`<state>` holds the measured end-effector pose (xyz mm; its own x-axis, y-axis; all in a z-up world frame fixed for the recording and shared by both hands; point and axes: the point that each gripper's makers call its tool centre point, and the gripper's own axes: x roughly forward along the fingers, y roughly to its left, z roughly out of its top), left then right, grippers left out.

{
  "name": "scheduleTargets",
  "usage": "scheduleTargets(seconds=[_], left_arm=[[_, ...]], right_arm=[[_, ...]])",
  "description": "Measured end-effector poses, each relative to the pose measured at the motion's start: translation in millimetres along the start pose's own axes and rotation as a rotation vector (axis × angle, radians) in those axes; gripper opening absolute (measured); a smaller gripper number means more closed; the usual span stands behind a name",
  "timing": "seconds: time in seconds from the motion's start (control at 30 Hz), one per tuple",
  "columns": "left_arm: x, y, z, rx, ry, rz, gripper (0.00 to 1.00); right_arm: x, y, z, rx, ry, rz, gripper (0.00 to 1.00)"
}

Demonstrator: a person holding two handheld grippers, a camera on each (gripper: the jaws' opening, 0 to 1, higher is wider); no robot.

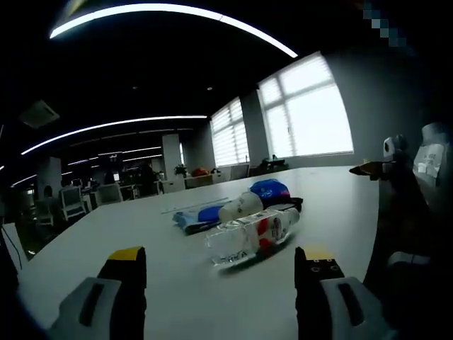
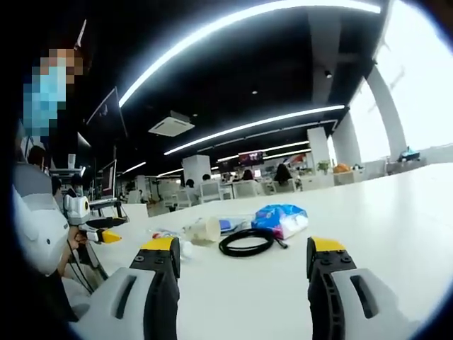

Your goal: Arrange the tabletop items into an orderly group along one side of the table until the central work area is clear of visible clutter.

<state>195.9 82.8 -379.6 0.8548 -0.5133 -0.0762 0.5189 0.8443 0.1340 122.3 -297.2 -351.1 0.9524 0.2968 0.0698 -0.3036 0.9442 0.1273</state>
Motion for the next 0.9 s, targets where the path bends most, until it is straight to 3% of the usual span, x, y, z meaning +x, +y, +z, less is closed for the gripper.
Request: scheduleTargets(seconds=[0.57, 0.9], left_arm=[[1.0, -0.7, -0.5, 0.008, 0.011, -0.005, 0.83], [2.1, 5.8, 4.3, -0.017, -0.014, 0.02, 0.82]], right_arm=[[5.3, 4.7, -4.6, -0.006, 0.022, 0.009, 0.7], [6.9, -0.2, 2.9, -0.001, -0.006, -0.003, 0.67]])
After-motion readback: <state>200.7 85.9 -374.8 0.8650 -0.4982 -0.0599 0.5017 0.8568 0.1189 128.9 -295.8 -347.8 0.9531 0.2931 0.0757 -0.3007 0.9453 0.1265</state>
